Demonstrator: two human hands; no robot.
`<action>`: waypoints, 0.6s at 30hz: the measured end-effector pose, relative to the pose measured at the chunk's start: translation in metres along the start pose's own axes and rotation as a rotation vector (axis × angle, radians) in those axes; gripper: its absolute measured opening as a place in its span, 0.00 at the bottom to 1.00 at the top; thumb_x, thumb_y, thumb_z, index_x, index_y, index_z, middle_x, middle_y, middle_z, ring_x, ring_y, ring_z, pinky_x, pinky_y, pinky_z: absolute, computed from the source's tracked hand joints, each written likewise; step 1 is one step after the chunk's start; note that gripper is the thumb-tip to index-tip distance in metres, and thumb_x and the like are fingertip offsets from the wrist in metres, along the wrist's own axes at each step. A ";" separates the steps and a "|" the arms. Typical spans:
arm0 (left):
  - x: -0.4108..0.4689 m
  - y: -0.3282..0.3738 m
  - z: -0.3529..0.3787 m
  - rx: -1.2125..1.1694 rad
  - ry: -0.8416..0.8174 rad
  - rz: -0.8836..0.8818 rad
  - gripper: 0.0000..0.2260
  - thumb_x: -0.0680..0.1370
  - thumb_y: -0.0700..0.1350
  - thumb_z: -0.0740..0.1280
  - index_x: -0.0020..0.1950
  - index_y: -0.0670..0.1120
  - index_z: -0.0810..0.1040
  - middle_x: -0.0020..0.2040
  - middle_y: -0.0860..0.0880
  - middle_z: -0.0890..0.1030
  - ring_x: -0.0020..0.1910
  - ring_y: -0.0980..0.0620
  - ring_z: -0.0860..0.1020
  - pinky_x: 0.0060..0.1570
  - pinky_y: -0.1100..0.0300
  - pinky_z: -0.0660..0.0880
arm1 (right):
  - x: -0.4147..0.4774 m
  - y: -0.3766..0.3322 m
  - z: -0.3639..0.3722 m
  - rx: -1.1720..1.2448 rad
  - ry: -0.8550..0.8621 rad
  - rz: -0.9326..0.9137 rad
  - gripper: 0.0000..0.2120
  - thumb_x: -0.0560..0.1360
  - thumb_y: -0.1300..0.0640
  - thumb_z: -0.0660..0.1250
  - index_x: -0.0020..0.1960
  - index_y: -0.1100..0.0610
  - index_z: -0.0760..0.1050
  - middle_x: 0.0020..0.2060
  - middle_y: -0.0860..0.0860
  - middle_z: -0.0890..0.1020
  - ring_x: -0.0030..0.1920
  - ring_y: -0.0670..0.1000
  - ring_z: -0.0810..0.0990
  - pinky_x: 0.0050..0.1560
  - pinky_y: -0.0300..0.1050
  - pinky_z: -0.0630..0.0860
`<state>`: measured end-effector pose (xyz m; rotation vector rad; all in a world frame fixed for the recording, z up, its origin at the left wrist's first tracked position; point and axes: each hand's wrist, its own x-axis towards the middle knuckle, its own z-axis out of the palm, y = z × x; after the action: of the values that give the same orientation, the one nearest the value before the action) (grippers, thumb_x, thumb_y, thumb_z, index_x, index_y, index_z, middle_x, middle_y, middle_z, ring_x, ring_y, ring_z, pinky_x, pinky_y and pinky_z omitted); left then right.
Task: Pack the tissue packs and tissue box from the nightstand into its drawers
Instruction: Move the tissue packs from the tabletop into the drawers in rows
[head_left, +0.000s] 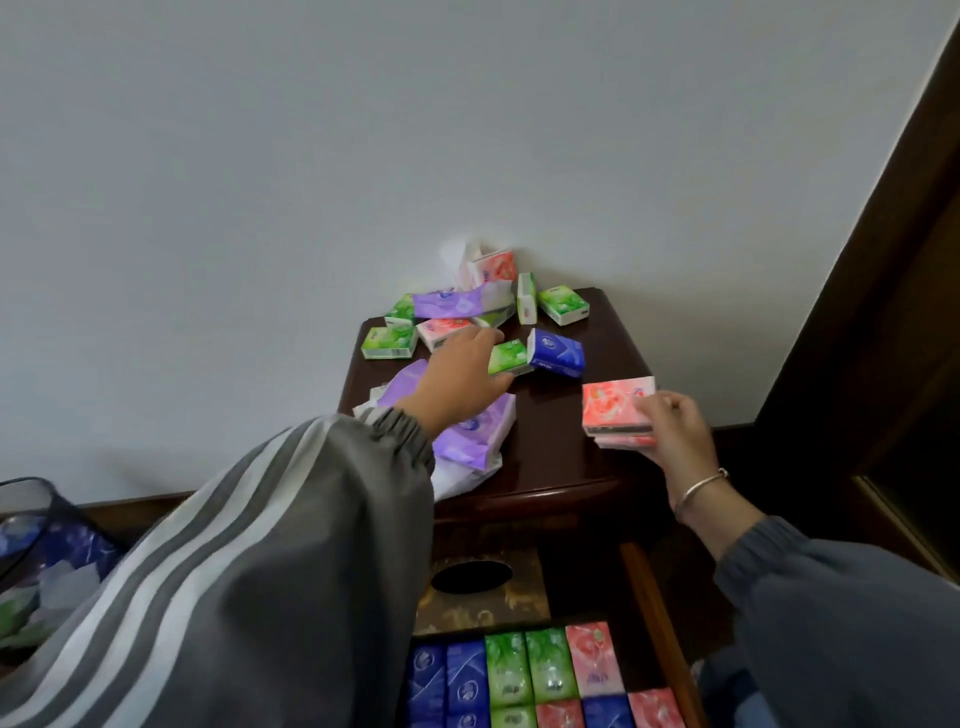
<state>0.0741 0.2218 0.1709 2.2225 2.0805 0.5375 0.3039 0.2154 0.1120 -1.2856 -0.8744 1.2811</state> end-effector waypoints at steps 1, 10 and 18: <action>0.018 -0.001 0.008 0.040 -0.036 -0.024 0.25 0.75 0.52 0.69 0.68 0.43 0.70 0.64 0.42 0.74 0.62 0.41 0.73 0.60 0.49 0.70 | 0.002 0.005 -0.001 -0.010 0.005 -0.005 0.03 0.73 0.58 0.66 0.45 0.52 0.72 0.53 0.62 0.80 0.53 0.60 0.80 0.57 0.62 0.76; 0.085 -0.035 0.052 0.260 -0.363 -0.140 0.33 0.70 0.54 0.74 0.68 0.40 0.68 0.64 0.39 0.75 0.60 0.39 0.75 0.57 0.48 0.74 | 0.019 0.016 -0.012 -0.020 -0.096 0.056 0.06 0.73 0.56 0.66 0.49 0.54 0.73 0.52 0.59 0.81 0.54 0.57 0.81 0.59 0.59 0.76; 0.085 -0.022 0.016 -0.311 0.075 -0.288 0.26 0.70 0.46 0.73 0.63 0.40 0.67 0.56 0.42 0.75 0.54 0.43 0.76 0.46 0.57 0.71 | 0.020 0.019 -0.016 -0.080 -0.160 0.040 0.09 0.73 0.53 0.65 0.52 0.53 0.72 0.50 0.54 0.82 0.51 0.53 0.82 0.56 0.55 0.78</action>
<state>0.0601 0.3102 0.1681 1.7256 2.1262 0.8595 0.3190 0.2287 0.0879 -1.2810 -1.0260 1.4070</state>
